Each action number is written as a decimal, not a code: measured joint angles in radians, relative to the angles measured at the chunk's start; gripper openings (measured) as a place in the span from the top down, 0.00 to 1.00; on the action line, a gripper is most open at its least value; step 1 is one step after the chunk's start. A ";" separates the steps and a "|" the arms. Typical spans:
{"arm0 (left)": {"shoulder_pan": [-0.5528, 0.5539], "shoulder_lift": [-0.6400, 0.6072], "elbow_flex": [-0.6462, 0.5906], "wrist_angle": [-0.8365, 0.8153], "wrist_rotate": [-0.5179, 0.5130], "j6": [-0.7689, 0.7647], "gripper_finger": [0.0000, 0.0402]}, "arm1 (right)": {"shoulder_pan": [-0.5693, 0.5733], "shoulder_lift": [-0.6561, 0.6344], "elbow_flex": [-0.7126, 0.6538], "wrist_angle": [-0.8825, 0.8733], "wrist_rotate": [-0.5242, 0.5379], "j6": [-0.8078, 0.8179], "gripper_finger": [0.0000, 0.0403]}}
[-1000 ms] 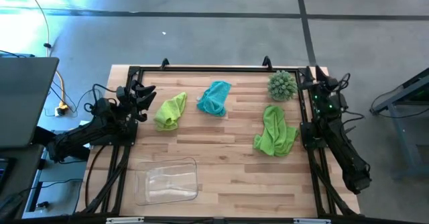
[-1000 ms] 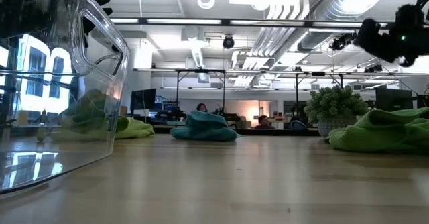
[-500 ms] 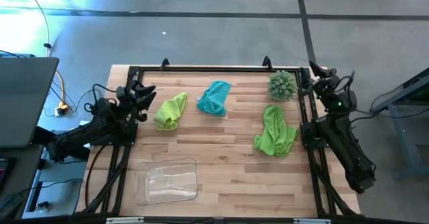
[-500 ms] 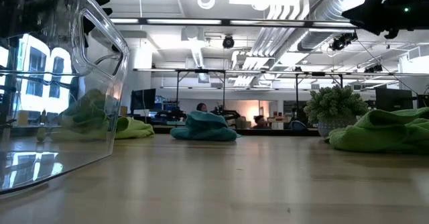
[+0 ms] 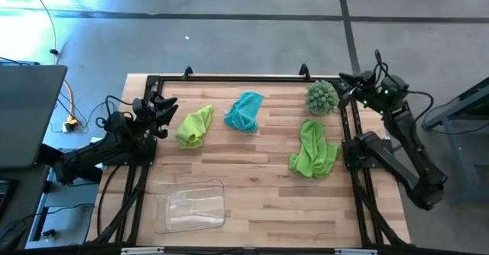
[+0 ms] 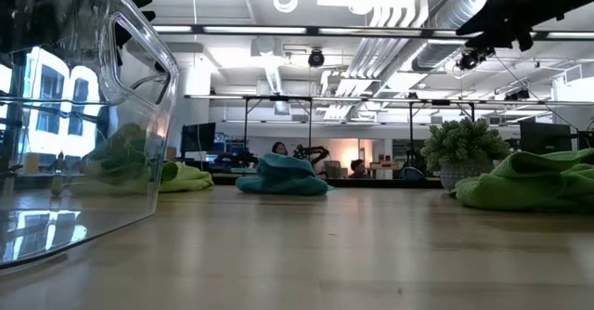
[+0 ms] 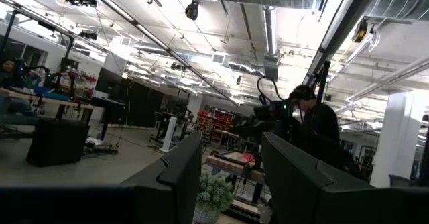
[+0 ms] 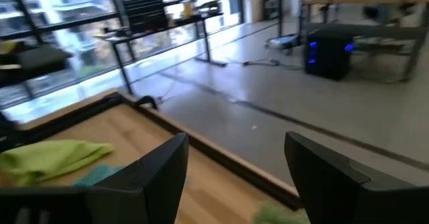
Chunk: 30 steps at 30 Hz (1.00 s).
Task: Roll microfiber towels into tight, uniform cylinder then place into a basket
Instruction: Roll the green microfiber cloth
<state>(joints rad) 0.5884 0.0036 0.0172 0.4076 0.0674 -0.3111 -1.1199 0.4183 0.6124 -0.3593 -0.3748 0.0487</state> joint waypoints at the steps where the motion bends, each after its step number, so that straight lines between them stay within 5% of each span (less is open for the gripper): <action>1: 0.000 0.000 0.000 0.000 0.000 0.000 0.64 | 0.021 0.004 0.002 0.002 0.000 0.009 0.40; 18: 0.000 0.000 0.000 0.000 0.000 0.000 0.64 | 0.463 0.008 -0.075 0.047 0.007 0.264 0.40; 30: 0.000 0.000 0.000 0.000 0.000 0.000 0.64 | 0.783 0.150 -0.088 0.052 0.318 0.242 0.40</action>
<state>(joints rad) 0.5884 0.0038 0.0170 0.4078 0.0677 -0.3111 -0.3366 0.5680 0.5243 -0.3070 -0.0565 0.2903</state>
